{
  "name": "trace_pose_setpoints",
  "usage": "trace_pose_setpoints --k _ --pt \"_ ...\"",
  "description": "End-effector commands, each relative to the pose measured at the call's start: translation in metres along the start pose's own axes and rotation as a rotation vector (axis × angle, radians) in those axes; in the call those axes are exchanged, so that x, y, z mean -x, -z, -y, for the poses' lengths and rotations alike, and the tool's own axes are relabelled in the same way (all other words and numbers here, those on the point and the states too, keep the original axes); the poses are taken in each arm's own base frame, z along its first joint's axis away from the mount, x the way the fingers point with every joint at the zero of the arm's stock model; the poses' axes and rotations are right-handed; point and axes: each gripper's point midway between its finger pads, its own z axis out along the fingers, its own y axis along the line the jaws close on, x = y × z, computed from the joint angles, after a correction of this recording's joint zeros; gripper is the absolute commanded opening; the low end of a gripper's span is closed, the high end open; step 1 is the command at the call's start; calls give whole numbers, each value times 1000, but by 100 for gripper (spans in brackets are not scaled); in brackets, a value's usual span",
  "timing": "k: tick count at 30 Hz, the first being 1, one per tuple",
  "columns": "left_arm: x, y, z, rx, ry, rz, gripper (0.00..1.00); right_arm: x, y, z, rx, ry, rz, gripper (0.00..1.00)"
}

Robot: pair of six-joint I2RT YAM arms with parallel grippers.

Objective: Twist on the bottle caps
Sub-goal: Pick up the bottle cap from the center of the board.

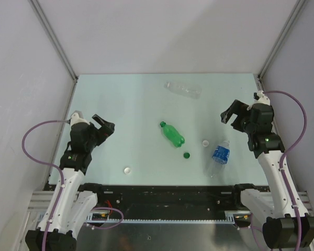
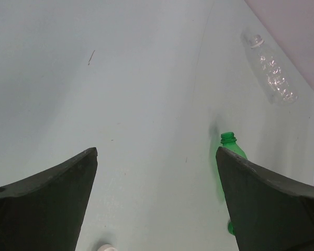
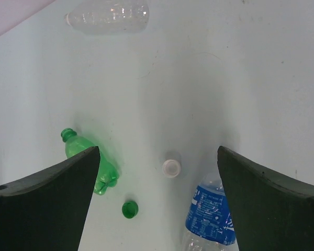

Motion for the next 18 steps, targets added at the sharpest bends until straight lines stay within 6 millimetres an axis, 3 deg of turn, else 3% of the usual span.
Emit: trace_pose_setpoints --k 1,12,18 --pt "17 7 15 -37 -10 31 99 5 1 -4 19 26 23 99" --pt "13 2 10 -14 -12 12 99 -3 -3 -6 42 52 -9 99" --pt "-10 -1 31 -98 -36 -112 100 -4 -2 -6 45 48 -15 99"
